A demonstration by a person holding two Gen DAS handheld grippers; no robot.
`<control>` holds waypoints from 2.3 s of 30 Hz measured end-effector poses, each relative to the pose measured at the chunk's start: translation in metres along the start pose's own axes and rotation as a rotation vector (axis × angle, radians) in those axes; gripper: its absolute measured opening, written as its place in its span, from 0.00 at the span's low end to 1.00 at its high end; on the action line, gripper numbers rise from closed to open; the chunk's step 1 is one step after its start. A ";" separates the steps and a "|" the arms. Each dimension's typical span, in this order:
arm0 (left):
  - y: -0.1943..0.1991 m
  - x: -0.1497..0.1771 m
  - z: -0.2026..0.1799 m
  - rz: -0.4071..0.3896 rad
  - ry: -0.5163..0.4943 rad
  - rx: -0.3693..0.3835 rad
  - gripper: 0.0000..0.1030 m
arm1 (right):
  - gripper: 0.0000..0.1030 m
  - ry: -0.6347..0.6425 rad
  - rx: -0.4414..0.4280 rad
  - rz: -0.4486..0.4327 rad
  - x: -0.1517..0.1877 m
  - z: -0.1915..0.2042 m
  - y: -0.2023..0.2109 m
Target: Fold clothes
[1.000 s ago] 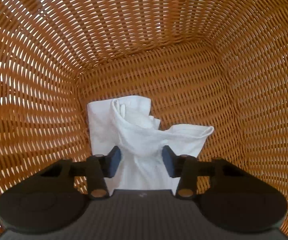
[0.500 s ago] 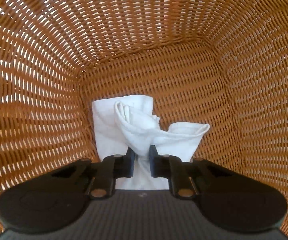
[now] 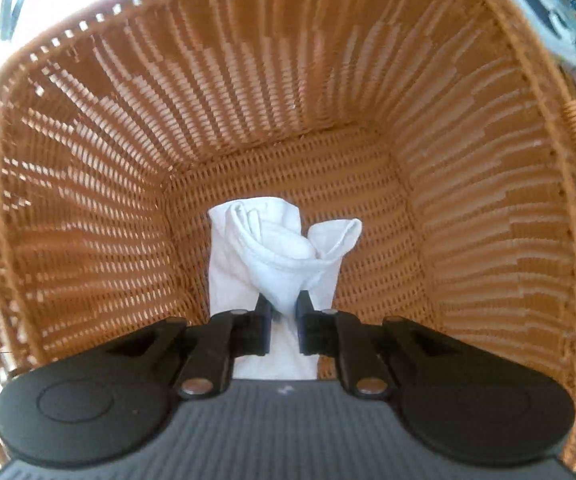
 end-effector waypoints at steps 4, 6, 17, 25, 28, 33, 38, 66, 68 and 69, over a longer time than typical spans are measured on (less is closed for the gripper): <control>0.000 0.001 0.000 -0.001 0.000 0.000 1.00 | 0.12 -0.013 -0.010 -0.023 -0.001 -0.009 0.023; 0.000 0.000 0.000 0.001 -0.002 0.002 1.00 | 0.12 -0.012 -0.004 -0.032 0.000 -0.014 0.034; 0.002 0.004 0.003 0.046 -0.001 0.010 1.00 | 0.12 0.001 -0.028 -0.101 0.017 -0.027 0.106; 0.029 0.004 0.003 0.005 -0.006 0.021 1.00 | 0.12 -0.012 -0.030 -0.149 0.038 -0.036 0.151; 0.043 0.004 0.003 -0.011 -0.008 0.029 1.00 | 0.12 -0.026 -0.038 -0.162 0.047 -0.040 0.166; 0.062 0.005 0.002 -0.022 -0.007 0.037 1.00 | 0.12 -0.047 -0.060 -0.192 0.063 -0.047 0.194; 0.079 0.009 0.002 -0.027 0.005 0.050 1.00 | 0.12 -0.047 -0.076 -0.214 0.083 -0.049 0.218; 0.161 0.030 0.010 -0.075 0.035 0.094 1.00 | 0.01 -0.014 -0.193 -0.441 0.130 -0.029 0.359; 0.166 0.032 0.009 -0.083 0.030 0.100 1.00 | 0.01 -0.018 -0.197 -0.453 0.132 -0.030 0.367; 0.167 0.033 0.009 -0.086 0.028 0.102 1.00 | 0.01 -0.016 -0.197 -0.458 0.133 -0.030 0.371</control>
Point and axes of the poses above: each gripper's, at about its wrist camera, not at the fingertips, and y roughly against the way its jaws point, z to its left, x to its underside, the point moved 10 cm from there along -y, roughly the way its jaws point, and after that the axes turned 3 degrees about z, right-handed, at the moved point
